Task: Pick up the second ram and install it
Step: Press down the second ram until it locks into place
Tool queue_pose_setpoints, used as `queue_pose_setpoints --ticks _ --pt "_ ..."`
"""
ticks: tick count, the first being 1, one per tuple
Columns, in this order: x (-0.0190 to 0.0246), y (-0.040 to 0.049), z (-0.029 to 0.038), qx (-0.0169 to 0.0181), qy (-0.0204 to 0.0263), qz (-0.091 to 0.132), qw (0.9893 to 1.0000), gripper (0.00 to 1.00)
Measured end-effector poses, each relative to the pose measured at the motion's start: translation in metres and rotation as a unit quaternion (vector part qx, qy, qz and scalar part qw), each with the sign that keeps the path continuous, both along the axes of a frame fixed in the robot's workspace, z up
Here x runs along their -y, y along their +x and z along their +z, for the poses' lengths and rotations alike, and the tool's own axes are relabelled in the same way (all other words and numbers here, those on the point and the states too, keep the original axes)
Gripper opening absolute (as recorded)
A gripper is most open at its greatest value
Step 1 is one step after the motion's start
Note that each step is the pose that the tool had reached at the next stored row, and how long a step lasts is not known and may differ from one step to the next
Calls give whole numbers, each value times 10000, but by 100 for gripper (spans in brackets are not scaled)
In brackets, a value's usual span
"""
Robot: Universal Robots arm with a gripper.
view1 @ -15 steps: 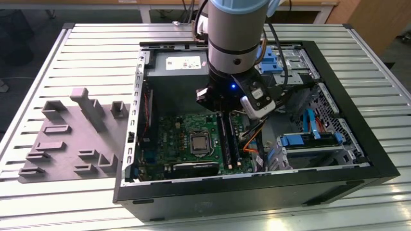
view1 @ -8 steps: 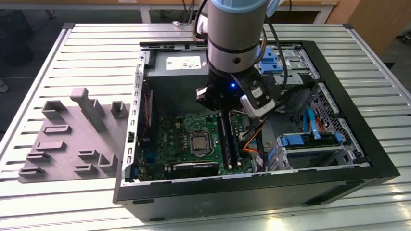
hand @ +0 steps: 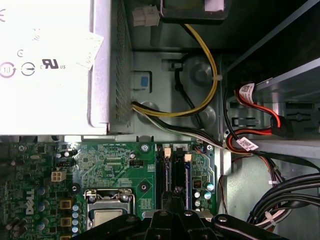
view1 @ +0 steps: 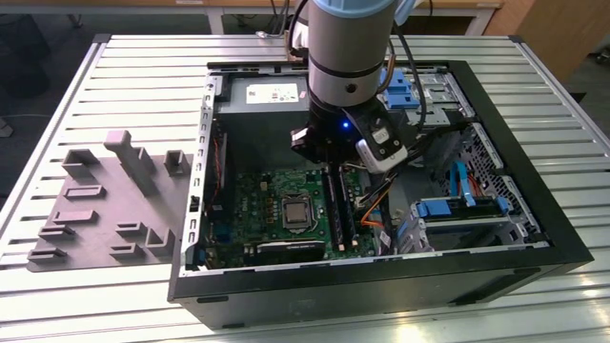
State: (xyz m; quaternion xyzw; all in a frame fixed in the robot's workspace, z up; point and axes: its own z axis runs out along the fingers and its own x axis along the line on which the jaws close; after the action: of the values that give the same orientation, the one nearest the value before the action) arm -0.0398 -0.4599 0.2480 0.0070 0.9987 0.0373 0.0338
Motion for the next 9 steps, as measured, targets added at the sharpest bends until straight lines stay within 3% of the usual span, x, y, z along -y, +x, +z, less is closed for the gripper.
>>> queue_pose_setpoints --ticks 9 --pt "-18 0 -2 0 0 0 10000 11"
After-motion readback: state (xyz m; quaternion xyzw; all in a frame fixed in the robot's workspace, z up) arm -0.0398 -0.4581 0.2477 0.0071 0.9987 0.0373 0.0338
